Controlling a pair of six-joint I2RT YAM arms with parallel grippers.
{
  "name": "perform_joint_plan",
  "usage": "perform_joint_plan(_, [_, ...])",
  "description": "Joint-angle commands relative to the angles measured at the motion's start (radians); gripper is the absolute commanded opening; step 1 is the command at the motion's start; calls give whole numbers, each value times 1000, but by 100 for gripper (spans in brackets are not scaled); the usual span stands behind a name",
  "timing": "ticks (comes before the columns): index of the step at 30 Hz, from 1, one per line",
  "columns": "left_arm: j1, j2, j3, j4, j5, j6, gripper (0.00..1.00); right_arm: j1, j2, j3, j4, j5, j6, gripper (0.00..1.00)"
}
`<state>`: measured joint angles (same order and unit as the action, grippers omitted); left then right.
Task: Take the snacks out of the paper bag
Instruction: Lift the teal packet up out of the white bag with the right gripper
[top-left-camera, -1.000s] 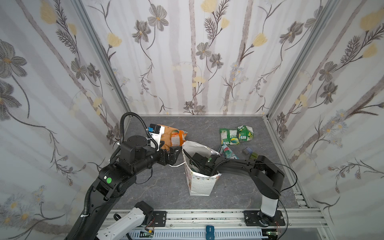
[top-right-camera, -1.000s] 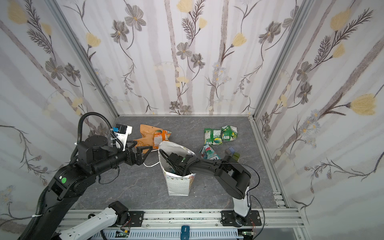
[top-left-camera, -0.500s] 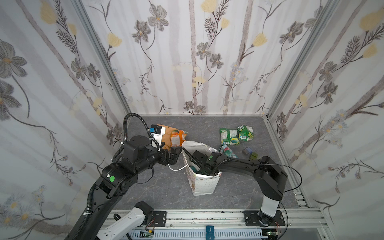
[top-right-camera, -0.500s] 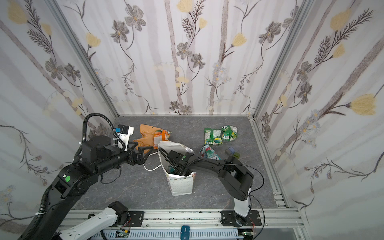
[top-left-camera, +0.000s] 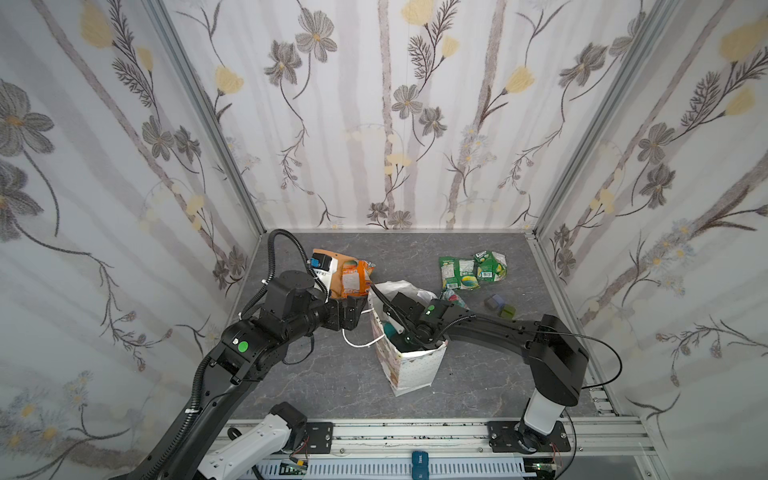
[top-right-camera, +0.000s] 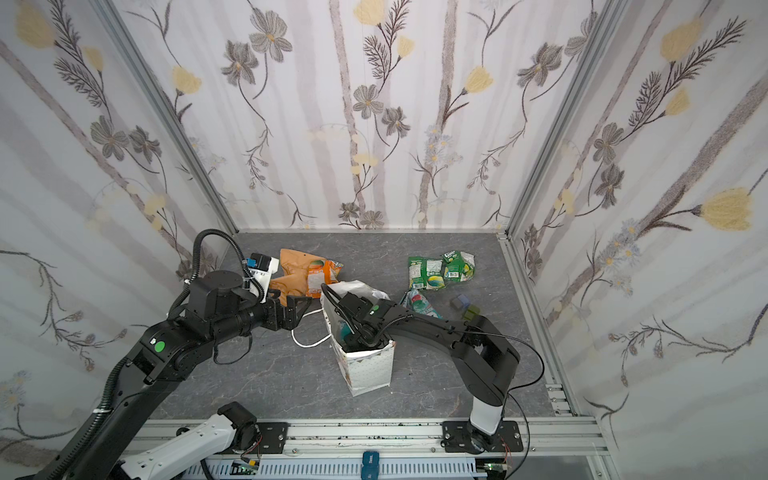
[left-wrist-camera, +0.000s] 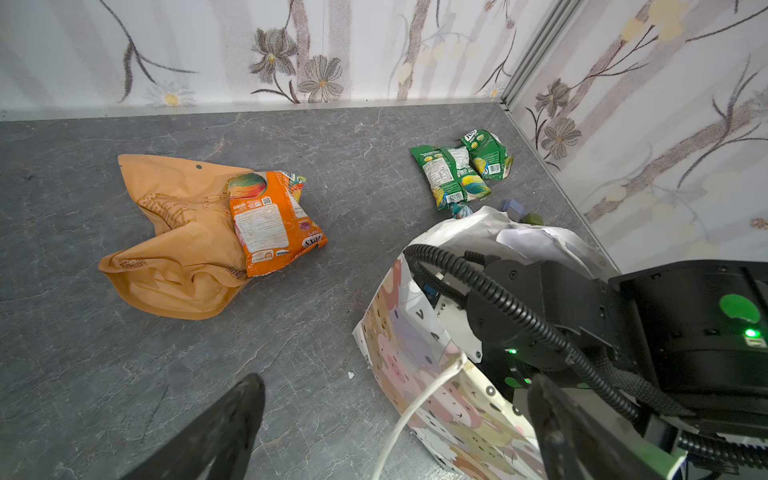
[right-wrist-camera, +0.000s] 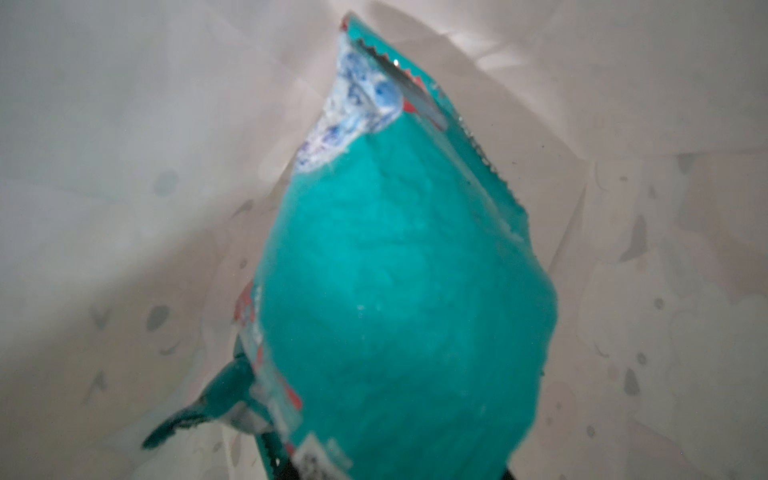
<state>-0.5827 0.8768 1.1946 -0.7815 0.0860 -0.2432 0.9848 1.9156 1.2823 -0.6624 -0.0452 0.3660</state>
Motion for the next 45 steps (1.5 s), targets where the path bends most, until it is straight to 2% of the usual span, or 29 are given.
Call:
perform_joint_plan(1, [0,-1,-13,29,-7,-14,100,-8,-30,8,59,-7,32,4])
perform_joint_plan(27, [-1,73,-129,94,92,-76,100,-73,-191,21,142,-32,117,4])
perform_joint_plan(38, [1,106,-178,26,-58,-44,100,-87,-229,54,134,-25,128,5])
perform_joint_plan(45, [1,91,-192,30,-83,-47,100,-95,-269,77,133,-21,139,5])
